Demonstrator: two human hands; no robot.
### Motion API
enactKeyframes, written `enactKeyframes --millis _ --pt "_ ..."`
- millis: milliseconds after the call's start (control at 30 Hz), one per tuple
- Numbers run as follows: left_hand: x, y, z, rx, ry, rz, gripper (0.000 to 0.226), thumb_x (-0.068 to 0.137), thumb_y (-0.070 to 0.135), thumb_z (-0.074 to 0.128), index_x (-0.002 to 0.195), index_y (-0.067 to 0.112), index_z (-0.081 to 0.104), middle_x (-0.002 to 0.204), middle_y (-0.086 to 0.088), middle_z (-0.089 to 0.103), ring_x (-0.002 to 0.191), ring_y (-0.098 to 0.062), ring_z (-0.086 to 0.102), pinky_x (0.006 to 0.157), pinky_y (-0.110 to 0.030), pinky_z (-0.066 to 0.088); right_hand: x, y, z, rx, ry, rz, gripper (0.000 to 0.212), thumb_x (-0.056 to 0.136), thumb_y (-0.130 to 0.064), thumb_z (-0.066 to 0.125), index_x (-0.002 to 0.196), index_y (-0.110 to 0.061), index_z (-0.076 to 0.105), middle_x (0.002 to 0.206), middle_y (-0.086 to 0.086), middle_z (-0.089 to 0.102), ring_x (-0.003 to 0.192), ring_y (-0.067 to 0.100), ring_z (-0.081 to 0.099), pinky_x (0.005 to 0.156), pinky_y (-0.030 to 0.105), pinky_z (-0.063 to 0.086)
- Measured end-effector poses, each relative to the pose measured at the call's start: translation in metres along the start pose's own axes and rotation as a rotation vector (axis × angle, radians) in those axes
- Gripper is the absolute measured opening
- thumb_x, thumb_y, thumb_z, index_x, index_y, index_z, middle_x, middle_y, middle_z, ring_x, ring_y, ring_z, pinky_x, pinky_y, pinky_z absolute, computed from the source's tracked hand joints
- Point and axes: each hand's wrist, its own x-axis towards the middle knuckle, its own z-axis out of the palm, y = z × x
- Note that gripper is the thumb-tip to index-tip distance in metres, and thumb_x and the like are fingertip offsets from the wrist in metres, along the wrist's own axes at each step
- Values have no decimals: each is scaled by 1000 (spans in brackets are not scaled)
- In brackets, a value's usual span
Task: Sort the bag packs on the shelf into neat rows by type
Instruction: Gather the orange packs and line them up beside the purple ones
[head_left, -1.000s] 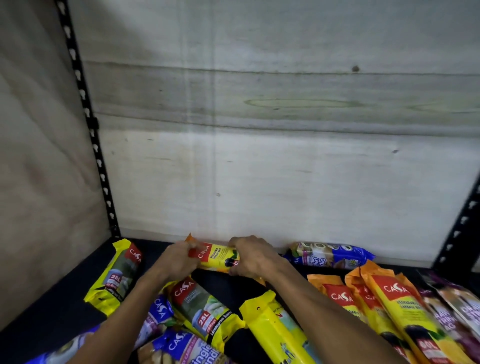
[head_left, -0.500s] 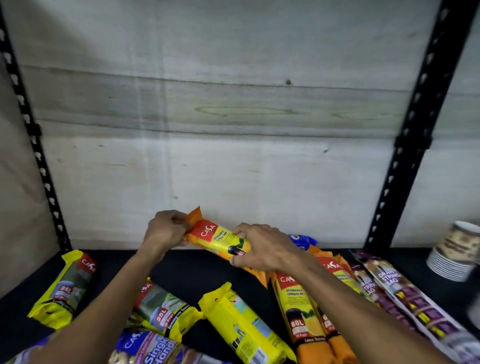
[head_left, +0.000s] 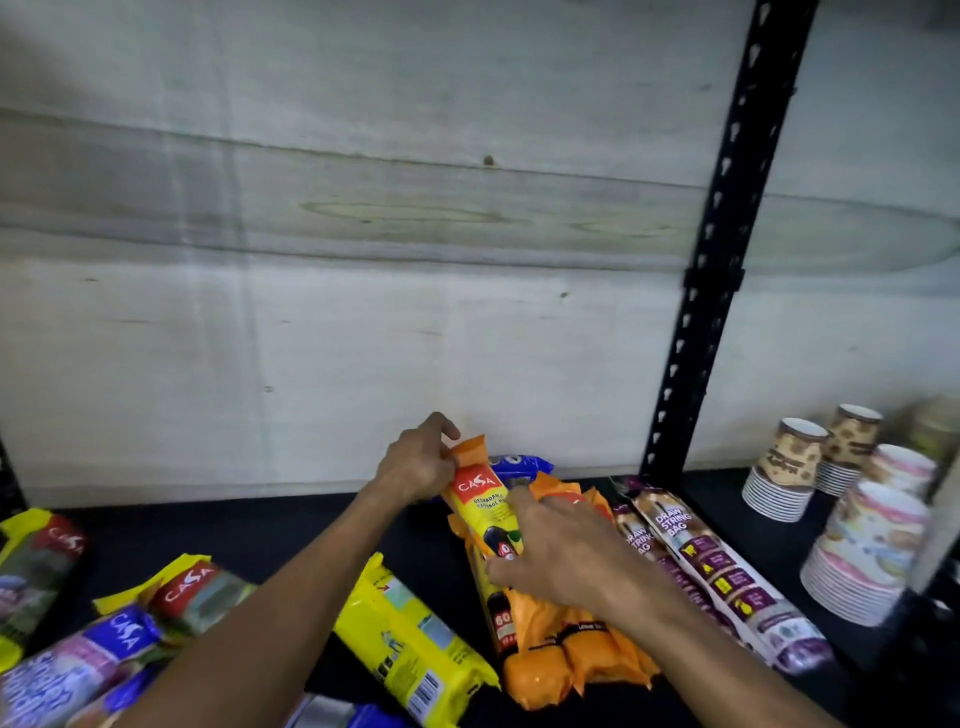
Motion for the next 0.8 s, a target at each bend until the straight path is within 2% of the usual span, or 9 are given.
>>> enactKeyframes --millis 67,200,433,600,700,767,800 --pt "3 7 14 26 -60 23 35 87 20 60 118 30 47 127 -3 65 107 -26 62 85 -38 56 -7 6 4 -4 -18 33 81 87 -57 58 150 -16 28 132 8 55 120 31 53 90 39 46" --pt "10 17 36 46 -106 61 35 86 21 59 118 30 48 127 -5 64 109 -26 61 89 -43 55 -11 10 8 -20 -29 94 80 90 -56 55 151 -13 26 134 8 55 122 31 53 93 39 47" --pt "18 17 57 100 -157 67 39 92 26 62 127 28 46 129 -4 62 113 -22 61 86 -37 57 -7 9 19 -9 -92 137 70 92 -57 54 143 -14 35 130 6 57 117 29 57 92 38 48" --pt "15 15 57 43 -166 14 51 91 31 62 138 25 41 134 -4 61 116 -22 61 90 -35 56 -2 14 13 35 -143 169 66 88 -67 52 132 -18 48 124 3 59 114 25 56 89 36 47" --pt "4 15 46 -30 -166 -22 63 90 38 64 144 21 36 139 -5 56 122 -23 58 92 -34 54 -1 31 -1 94 -29 220 56 90 -66 49 123 -22 59 121 1 61 112 22 57 88 35 48" --pt "-9 14 39 -8 -96 -53 66 87 44 65 141 19 38 140 -7 52 123 -24 55 95 -40 53 2 48 -3 75 74 260 57 91 -64 50 130 -22 54 130 2 58 120 23 53 95 37 48" --pt "-16 14 36 10 -68 -77 65 86 47 65 138 17 40 137 -7 52 122 -24 56 95 -41 53 4 56 -1 60 74 281 62 89 -65 51 134 -23 50 135 3 55 125 25 51 98 40 48"
